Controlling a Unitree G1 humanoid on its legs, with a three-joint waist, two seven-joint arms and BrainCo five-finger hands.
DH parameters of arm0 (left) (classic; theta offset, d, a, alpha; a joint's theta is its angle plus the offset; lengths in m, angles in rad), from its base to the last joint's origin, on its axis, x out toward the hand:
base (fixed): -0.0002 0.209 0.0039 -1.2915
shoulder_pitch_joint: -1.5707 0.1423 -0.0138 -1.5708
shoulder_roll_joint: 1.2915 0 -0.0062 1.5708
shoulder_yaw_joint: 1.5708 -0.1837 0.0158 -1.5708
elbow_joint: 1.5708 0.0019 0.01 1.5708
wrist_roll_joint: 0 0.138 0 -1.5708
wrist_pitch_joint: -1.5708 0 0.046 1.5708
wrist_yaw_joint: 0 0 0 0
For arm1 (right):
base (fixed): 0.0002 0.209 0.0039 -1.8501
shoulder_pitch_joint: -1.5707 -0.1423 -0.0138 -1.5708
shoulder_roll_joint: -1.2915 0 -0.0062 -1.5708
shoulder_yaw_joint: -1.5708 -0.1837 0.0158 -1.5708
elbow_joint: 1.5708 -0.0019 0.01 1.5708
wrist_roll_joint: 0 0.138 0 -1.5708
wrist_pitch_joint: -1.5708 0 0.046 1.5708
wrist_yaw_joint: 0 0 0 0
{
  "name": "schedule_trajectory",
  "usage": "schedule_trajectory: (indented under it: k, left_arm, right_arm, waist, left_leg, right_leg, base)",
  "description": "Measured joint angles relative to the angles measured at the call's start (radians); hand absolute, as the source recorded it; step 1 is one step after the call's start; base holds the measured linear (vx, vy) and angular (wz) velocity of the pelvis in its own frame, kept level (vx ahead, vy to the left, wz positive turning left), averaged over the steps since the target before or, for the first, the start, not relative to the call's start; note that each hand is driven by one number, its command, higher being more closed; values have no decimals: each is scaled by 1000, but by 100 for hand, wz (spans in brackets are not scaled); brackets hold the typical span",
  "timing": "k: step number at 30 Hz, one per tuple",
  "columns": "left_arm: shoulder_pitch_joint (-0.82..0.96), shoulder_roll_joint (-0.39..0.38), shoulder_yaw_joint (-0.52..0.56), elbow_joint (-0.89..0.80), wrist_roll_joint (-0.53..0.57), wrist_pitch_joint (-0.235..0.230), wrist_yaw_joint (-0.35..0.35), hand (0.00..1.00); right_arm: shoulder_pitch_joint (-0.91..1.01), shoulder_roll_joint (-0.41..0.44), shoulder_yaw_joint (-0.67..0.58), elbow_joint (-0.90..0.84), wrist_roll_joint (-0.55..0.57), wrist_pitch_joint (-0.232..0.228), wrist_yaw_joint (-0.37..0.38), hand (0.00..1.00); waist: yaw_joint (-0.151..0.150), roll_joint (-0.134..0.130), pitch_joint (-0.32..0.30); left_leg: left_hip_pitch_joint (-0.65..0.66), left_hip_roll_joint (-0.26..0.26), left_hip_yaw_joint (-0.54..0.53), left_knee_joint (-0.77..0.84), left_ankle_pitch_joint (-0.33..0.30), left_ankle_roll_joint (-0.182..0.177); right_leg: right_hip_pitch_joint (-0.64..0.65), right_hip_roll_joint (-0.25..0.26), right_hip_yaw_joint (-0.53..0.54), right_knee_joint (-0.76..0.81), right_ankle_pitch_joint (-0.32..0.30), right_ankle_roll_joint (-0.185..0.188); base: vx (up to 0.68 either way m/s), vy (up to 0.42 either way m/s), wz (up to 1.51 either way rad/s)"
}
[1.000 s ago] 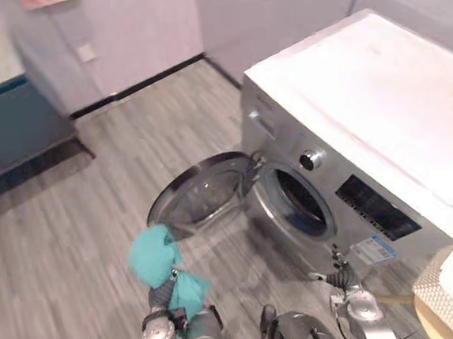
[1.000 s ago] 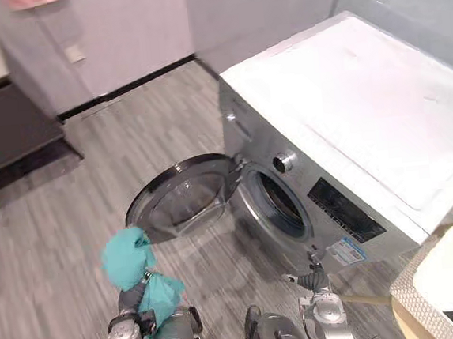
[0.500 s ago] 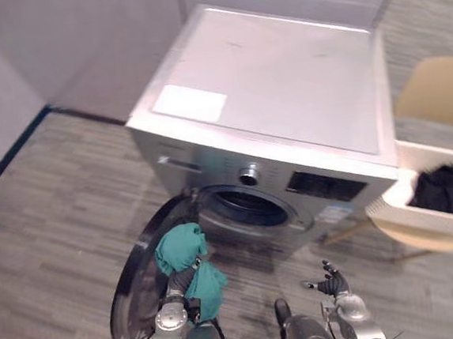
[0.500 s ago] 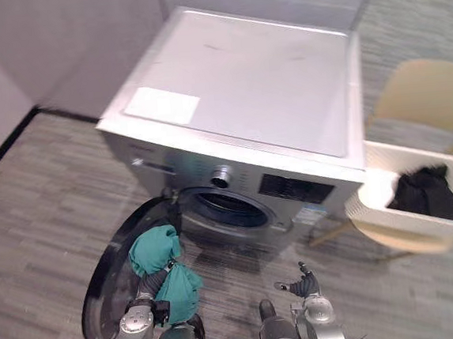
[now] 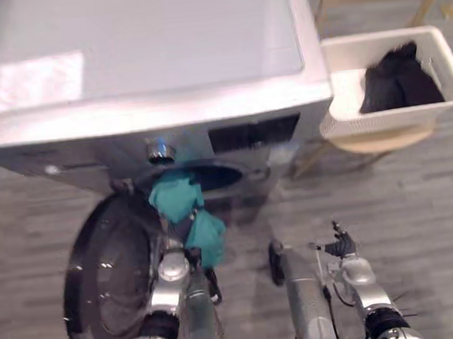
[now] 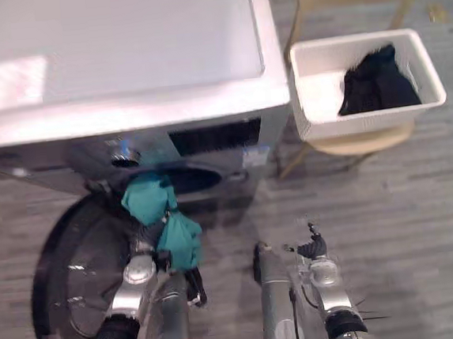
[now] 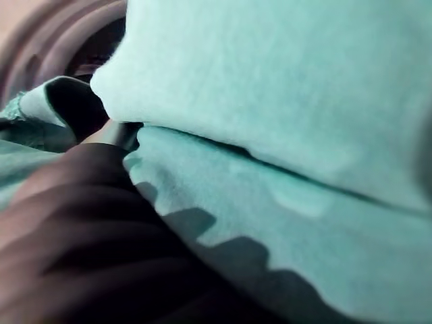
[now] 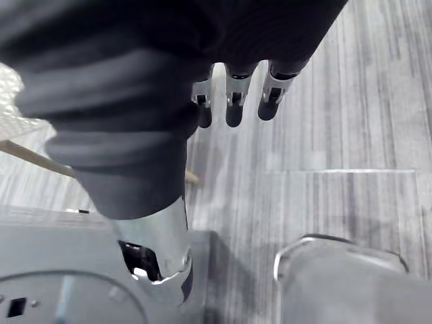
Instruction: Pick up the laundry basket with both hands and put the clothes into the washing machine.
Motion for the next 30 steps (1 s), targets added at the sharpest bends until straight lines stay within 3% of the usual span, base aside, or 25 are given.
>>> schedule_trajectory:
  k: [7,11,16,20,21,27,30]
  left_arm:
    - [-265,6,4,-175,-15,1,86,100]
    - [-413,55,26,-255,-14,1,144,100]
    - [-701,259,33,-275,12,4,272,100]
    - [-806,329,-14,-271,89,50,329,100]
    - [-837,341,-23,-249,133,64,343,0]
    - [-1065,410,-51,-87,299,120,378,0]
    - [-1106,429,-43,-5,302,122,339,0]
  right_arm:
    - [-139,37,-4,-224,29,-5,-63,0]
    - [-145,66,-32,-314,30,-19,-88,0]
    - [-143,63,-51,-422,47,-71,-90,0]
    - [-143,61,-72,-432,49,-124,-87,0]
    - [-143,61,-73,-434,49,-137,-83,0]
    - [-146,60,-74,-463,52,-202,-67,0]
    - [-152,60,-73,-458,71,-204,-67,0]
  waist:
    - [2,0,85]
    - [0,-1,96]
    - [-27,-6,109]
    - [-31,-8,110]
    - [-34,-12,112]
    - [-46,-34,119]
    - [-60,-40,121]
  left_leg:
    - [-431,70,-39,337,-82,28]
    - [-590,85,-64,463,-108,34]
    - [-766,101,-93,598,-126,49]
    - [-817,106,-101,629,-131,49]
    - [-828,106,-101,634,-131,49]
    - [-895,116,-113,684,-138,60]
    - [-907,118,-117,703,-150,60]
  right_leg:
    - [-423,7,12,268,-18,3]
    - [-579,9,20,384,-26,-2]
    - [-746,14,29,495,-33,11]
    - [-789,12,27,512,-29,18]
    - [-800,12,28,517,-26,17]
    - [-863,19,28,551,-24,16]
    - [-875,26,32,563,-25,18]
  base:
    - [-182,-1,-17]
    - [-94,-10,-4]
    - [-120,-2,-4]
    - [-84,20,-3]
    - [-48,16,-1]
    - [2,18,-6]
    - [21,28,-8]
